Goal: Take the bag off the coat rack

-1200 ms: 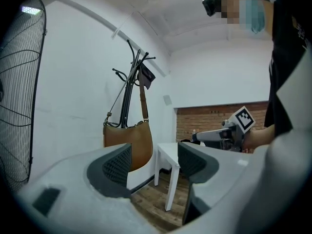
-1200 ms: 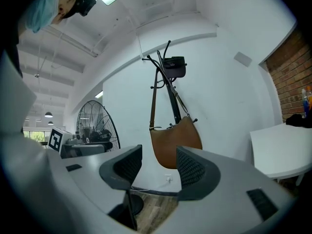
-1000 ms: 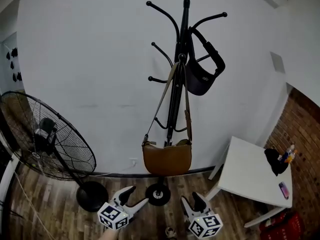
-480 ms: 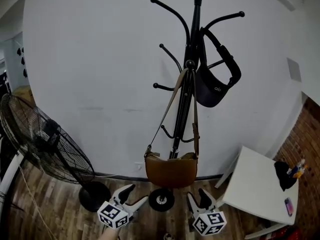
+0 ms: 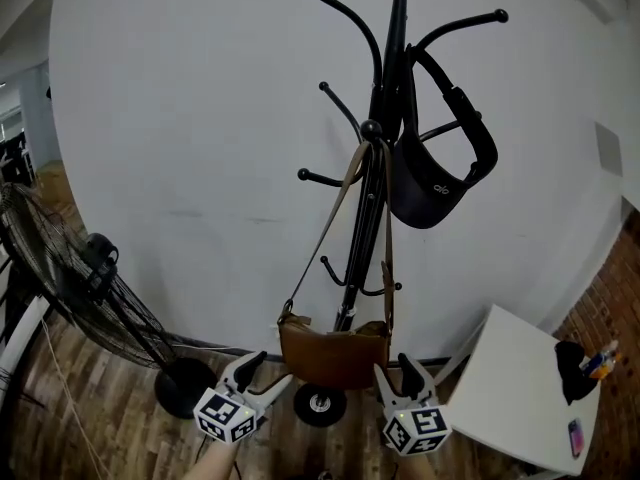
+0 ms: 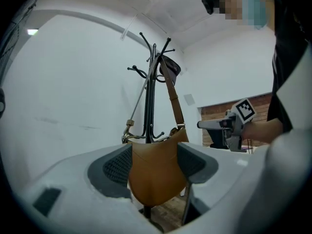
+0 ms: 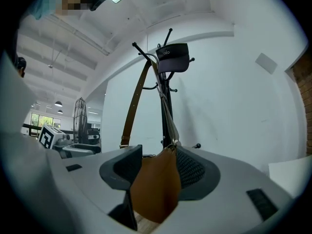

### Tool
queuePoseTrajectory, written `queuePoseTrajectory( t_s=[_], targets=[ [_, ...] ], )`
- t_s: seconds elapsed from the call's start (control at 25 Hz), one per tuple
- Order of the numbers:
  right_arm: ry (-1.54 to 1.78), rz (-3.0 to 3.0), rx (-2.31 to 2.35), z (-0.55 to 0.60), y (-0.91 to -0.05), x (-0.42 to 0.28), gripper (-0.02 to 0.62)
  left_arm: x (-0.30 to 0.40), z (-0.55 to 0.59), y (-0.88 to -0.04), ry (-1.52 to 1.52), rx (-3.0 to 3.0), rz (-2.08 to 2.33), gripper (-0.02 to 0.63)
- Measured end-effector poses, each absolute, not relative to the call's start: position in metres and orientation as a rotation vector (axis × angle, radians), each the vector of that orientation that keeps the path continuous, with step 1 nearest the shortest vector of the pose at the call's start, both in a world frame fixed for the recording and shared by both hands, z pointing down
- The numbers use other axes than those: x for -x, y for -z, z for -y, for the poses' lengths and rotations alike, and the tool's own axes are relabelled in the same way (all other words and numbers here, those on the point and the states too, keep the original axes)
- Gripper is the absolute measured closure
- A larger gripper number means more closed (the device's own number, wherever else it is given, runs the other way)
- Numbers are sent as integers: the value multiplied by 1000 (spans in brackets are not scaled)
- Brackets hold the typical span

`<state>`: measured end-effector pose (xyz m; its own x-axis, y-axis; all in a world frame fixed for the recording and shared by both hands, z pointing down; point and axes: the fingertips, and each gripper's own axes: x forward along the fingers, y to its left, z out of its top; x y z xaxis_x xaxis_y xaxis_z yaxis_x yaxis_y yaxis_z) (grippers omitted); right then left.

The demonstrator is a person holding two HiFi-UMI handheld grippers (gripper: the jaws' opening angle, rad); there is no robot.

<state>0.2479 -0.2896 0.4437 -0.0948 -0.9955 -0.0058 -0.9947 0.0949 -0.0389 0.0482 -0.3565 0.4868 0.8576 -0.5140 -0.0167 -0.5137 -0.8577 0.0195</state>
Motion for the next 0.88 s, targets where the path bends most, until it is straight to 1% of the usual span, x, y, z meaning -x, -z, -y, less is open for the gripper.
queuePoseTrajectory(
  t_s=[0.36,0.88],
  targets=[
    [-190,-2340,2044,341,-396,-268,408,-76,405,-463,62,-3032,999,325],
    [-377,-2486,1920,381,-364,-256,420,-102,457,-416,145,-3083,1222,325]
  ],
)
